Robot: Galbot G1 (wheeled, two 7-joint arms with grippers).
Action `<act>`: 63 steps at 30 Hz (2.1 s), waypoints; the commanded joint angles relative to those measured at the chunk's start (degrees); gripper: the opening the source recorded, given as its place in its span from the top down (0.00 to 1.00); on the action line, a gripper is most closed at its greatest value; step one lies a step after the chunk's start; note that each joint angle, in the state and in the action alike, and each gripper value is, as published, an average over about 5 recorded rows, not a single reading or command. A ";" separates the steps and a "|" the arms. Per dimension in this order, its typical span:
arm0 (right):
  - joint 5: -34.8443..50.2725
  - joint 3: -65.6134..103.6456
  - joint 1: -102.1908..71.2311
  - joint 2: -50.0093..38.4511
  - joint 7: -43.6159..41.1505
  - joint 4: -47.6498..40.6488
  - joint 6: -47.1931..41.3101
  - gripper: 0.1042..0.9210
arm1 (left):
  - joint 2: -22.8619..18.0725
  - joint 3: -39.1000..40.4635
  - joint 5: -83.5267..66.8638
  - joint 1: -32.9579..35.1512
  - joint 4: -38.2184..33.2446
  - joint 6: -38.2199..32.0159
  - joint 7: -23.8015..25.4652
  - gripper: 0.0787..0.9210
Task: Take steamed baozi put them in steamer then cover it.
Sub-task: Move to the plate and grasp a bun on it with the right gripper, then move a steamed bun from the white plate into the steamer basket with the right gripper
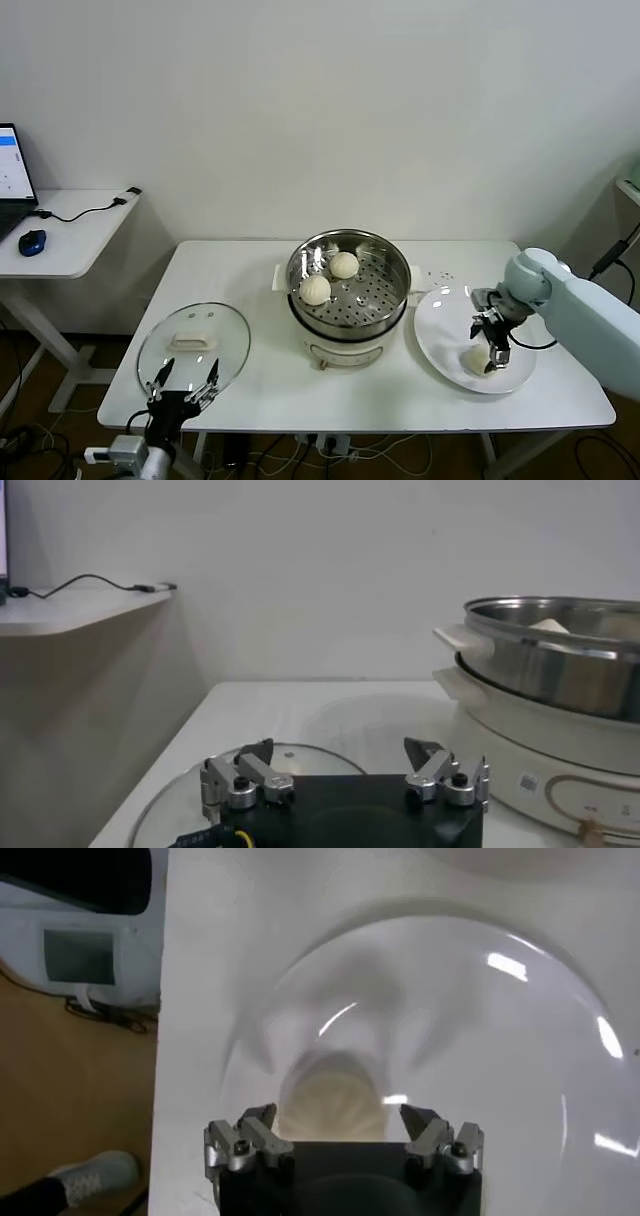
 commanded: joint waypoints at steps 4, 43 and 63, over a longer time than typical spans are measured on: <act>-2.76 1.99 -2.43 0.63 0.59 -0.56 0.85 0.12 | -0.02 0.02 0.06 0.27 -0.02 -0.18 0.03 0.12; 17.60 -16.65 38.04 -1.97 -6.16 -0.30 -3.20 0.47 | -0.56 0.71 0.59 -1.72 -0.77 0.08 -0.08 0.12; 17.89 -33.84 43.72 26.33 5.67 -7.08 51.61 0.46 | -1.66 0.63 1.31 -0.53 -4.29 -0.11 -0.25 0.12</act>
